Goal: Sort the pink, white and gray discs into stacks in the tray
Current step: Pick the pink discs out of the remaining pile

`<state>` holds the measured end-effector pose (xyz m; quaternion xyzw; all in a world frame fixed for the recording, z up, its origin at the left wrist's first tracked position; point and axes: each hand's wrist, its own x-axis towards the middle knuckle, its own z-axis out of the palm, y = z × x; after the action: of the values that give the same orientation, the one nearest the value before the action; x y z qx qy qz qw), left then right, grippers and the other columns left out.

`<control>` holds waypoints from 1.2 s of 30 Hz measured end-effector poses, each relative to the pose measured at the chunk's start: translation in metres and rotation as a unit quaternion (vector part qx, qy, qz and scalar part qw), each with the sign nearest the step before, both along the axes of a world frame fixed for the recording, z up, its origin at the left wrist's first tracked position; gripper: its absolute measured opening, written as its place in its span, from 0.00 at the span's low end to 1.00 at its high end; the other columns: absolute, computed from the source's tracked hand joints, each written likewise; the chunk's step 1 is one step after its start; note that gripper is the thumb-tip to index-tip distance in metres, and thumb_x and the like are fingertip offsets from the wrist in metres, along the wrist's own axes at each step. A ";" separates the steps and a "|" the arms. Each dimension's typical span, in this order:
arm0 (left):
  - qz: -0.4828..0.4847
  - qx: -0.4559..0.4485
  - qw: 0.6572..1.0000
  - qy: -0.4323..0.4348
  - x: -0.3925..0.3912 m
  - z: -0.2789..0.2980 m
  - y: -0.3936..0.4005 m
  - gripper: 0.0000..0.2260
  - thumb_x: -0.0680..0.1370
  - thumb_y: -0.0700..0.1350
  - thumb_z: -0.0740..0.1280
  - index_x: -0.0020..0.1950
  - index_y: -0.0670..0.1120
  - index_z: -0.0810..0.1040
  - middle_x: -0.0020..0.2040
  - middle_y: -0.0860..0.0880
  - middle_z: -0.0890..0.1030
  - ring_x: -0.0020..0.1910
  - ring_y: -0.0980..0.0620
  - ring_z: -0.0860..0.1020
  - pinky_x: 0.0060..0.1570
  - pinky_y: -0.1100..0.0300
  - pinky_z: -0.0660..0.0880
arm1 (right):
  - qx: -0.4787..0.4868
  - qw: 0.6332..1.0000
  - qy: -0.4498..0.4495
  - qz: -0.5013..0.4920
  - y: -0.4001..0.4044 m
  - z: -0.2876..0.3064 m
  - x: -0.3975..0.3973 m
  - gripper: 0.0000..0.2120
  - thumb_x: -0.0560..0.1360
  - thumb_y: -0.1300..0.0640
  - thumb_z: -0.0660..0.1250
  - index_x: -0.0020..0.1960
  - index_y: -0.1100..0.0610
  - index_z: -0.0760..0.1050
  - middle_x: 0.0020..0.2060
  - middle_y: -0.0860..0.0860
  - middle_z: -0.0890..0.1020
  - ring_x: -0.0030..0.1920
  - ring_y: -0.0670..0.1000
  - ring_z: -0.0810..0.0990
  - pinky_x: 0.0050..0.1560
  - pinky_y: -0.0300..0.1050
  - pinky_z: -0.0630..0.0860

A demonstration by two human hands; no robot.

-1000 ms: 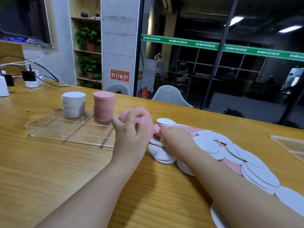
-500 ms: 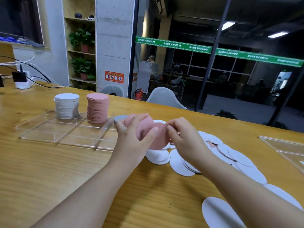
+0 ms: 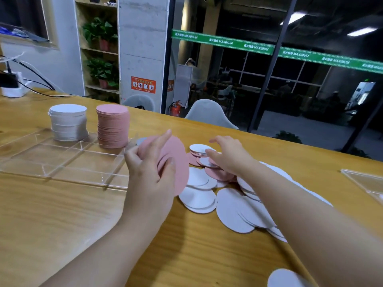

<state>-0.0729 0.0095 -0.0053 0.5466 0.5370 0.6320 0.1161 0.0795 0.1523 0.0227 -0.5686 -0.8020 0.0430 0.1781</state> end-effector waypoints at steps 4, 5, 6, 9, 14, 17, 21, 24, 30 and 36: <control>-0.028 -0.031 0.999 0.002 0.000 -0.004 0.003 0.24 0.79 0.42 0.60 0.56 0.75 0.63 0.58 0.56 0.59 0.52 0.81 0.60 0.45 0.88 0.54 | -0.073 0.997 -0.029 -0.001 0.030 -0.004 -0.018 0.27 0.75 0.36 0.56 0.72 0.42 0.59 0.72 0.51 0.62 0.72 0.58 0.56 0.69 0.57 0.58; -0.039 -0.042 0.998 0.003 0.000 -0.005 0.003 0.23 0.79 0.43 0.60 0.56 0.75 0.63 0.57 0.57 0.60 0.53 0.80 0.61 0.45 0.88 0.54 | -0.091 0.995 -0.028 0.000 0.035 -0.007 -0.023 0.28 0.74 0.35 0.55 0.73 0.41 0.58 0.73 0.50 0.60 0.73 0.58 0.55 0.70 0.58 0.57; -0.051 -0.049 0.998 0.006 0.001 -0.006 0.004 0.23 0.79 0.43 0.60 0.56 0.75 0.63 0.57 0.58 0.60 0.54 0.79 0.61 0.46 0.88 0.54 | -0.105 0.994 -0.029 -0.002 0.038 -0.010 -0.027 0.29 0.74 0.33 0.54 0.73 0.40 0.57 0.74 0.50 0.59 0.73 0.58 0.53 0.70 0.59 0.55; -0.071 -0.055 0.996 0.013 0.001 -0.007 0.005 0.23 0.79 0.42 0.61 0.57 0.74 0.65 0.58 0.59 0.61 0.58 0.76 0.60 0.47 0.89 0.53 | -0.145 0.986 -0.078 -0.003 0.045 -0.014 -0.033 0.30 0.71 0.29 0.51 0.71 0.36 0.56 0.75 0.48 0.56 0.74 0.60 0.52 0.71 0.64 0.52; -0.072 -0.064 0.995 0.015 0.000 -0.006 0.007 0.24 0.79 0.41 0.61 0.56 0.74 0.65 0.58 0.60 0.61 0.58 0.75 0.61 0.46 0.89 0.54 | -0.156 0.983 -0.099 0.016 0.038 -0.013 -0.026 0.28 0.70 0.27 0.51 0.69 0.33 0.58 0.72 0.47 0.60 0.71 0.59 0.58 0.68 0.61 0.57; -0.074 -0.065 0.995 0.012 -0.001 -0.005 0.005 0.23 0.79 0.42 0.60 0.59 0.73 0.66 0.59 0.58 0.61 0.58 0.67 0.65 0.50 0.82 0.60 | -0.140 0.984 -0.104 0.040 0.019 -0.013 -0.017 0.27 0.70 0.27 0.51 0.67 0.33 0.60 0.70 0.47 0.62 0.69 0.58 0.61 0.65 0.58 0.60; -0.063 -0.068 0.996 0.013 0.001 -0.002 0.003 0.23 0.79 0.42 0.60 0.59 0.72 0.65 0.59 0.56 0.61 0.57 0.61 0.67 0.53 0.71 0.60 | -0.120 0.984 -0.111 0.071 -0.011 -0.014 -0.006 0.23 0.71 0.29 0.53 0.65 0.32 0.62 0.68 0.46 0.65 0.67 0.56 0.63 0.64 0.53 0.60; -0.056 -0.055 0.997 0.016 0.001 0.001 -0.002 0.22 0.79 0.42 0.60 0.62 0.69 0.66 0.59 0.55 0.61 0.54 0.66 0.67 0.52 0.74 0.59 | -0.105 0.984 -0.115 0.084 -0.033 -0.014 0.000 0.22 0.72 0.31 0.54 0.66 0.33 0.62 0.68 0.45 0.65 0.67 0.53 0.63 0.63 0.50 0.61; -0.064 -0.062 0.996 0.024 0.002 0.002 -0.005 0.22 0.79 0.41 0.61 0.63 0.68 0.66 0.60 0.53 0.61 0.53 0.62 0.65 0.54 0.71 0.59 | -0.087 0.985 -0.106 0.103 -0.072 -0.014 0.010 0.21 0.74 0.33 0.55 0.66 0.34 0.63 0.68 0.45 0.67 0.68 0.52 0.63 0.65 0.50 0.59; -0.090 -0.060 0.993 0.037 0.010 0.002 -0.006 0.23 0.79 0.40 0.61 0.56 0.72 0.64 0.59 0.51 0.61 0.53 0.61 0.64 0.51 0.75 0.56 | -0.146 0.982 0.067 0.103 -0.075 0.002 0.037 0.22 0.76 0.40 0.59 0.69 0.40 0.65 0.69 0.42 0.67 0.68 0.46 0.66 0.62 0.41 0.62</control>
<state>-0.0630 0.0038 -0.0031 0.6083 0.5260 0.5649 0.1850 0.1165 0.0777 0.0245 -0.4984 -0.8278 0.2155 0.1413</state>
